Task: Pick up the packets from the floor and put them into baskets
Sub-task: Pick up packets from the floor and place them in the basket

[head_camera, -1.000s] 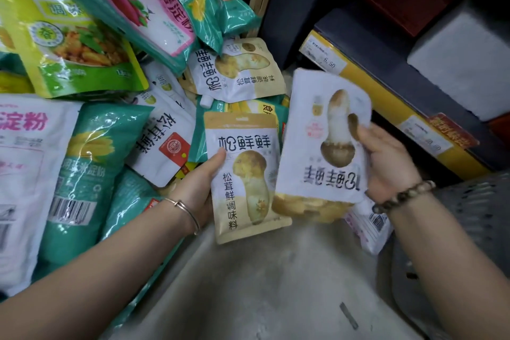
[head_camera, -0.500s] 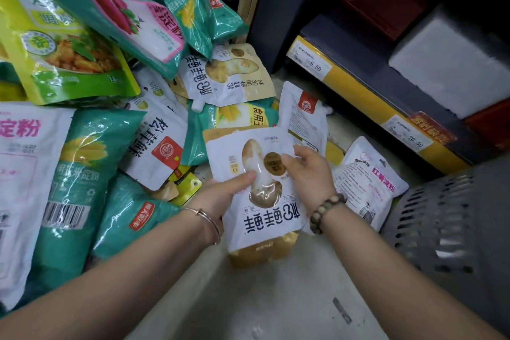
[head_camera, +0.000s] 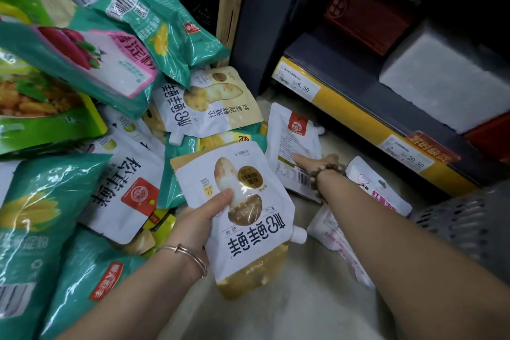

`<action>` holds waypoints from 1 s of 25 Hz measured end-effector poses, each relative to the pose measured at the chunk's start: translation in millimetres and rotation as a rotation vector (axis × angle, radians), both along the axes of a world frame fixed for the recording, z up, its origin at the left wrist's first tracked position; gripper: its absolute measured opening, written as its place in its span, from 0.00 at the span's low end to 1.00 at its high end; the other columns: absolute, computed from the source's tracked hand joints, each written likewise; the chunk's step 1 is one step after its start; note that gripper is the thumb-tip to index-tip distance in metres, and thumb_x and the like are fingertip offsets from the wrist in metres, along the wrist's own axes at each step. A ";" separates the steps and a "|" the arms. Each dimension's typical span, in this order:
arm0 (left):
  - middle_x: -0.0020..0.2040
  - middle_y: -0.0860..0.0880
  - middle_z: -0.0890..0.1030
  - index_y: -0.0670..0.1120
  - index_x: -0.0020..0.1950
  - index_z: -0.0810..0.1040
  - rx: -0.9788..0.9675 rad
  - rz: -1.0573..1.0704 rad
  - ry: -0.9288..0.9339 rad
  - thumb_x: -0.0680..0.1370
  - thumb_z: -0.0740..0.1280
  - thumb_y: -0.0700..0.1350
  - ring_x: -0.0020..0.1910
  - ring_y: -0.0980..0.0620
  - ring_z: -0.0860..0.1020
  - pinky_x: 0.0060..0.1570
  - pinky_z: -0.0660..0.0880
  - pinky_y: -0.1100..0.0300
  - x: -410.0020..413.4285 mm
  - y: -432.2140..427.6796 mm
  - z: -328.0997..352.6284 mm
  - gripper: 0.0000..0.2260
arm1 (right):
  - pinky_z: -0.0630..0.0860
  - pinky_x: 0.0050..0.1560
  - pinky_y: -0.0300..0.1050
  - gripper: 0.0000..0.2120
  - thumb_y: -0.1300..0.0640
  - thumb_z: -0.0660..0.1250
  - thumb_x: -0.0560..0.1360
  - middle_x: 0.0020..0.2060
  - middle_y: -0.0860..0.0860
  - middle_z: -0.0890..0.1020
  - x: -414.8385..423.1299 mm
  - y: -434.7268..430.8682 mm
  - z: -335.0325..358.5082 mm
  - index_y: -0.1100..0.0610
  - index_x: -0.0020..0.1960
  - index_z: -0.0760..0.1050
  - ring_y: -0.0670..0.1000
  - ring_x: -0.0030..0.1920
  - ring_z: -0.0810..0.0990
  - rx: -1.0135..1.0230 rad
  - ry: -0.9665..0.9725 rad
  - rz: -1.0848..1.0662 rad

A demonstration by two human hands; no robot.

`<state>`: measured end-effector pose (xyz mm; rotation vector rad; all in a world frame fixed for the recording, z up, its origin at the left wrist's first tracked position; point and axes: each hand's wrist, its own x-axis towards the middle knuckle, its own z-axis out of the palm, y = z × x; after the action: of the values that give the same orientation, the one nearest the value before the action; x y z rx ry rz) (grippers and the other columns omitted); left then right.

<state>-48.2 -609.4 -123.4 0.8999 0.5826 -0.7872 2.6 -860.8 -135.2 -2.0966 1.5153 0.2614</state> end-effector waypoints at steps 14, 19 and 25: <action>0.42 0.40 0.84 0.48 0.35 0.85 -0.034 -0.019 -0.019 0.60 0.74 0.44 0.36 0.41 0.83 0.31 0.78 0.51 2.0 -9.8 -5.4 0.06 | 0.65 0.30 0.44 0.17 0.48 0.66 0.75 0.29 0.53 0.68 6.1 -8.1 11.6 0.62 0.48 0.69 0.50 0.27 0.64 0.423 0.171 0.096; 0.42 0.40 0.84 0.48 0.36 0.85 -0.049 -0.029 -0.030 0.61 0.74 0.44 0.37 0.41 0.83 0.32 0.79 0.50 2.1 -8.3 -5.2 0.06 | 0.73 0.31 0.39 0.15 0.47 0.65 0.75 0.32 0.56 0.81 -3.6 -2.6 -2.8 0.57 0.54 0.77 0.52 0.25 0.73 0.367 0.043 0.056; 0.42 0.40 0.84 0.47 0.36 0.86 -0.081 -0.017 -0.006 0.61 0.74 0.43 0.36 0.42 0.83 0.31 0.79 0.51 2.1 -12.0 -6.9 0.05 | 0.71 0.62 0.54 0.30 0.41 0.65 0.73 0.62 0.59 0.76 -6.4 6.7 -3.7 0.59 0.67 0.69 0.59 0.61 0.75 0.506 -0.049 0.033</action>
<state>-46.1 -621.5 -130.3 0.8334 0.5348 -0.8181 -3.8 -854.1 -139.0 -1.7106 1.2274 0.5400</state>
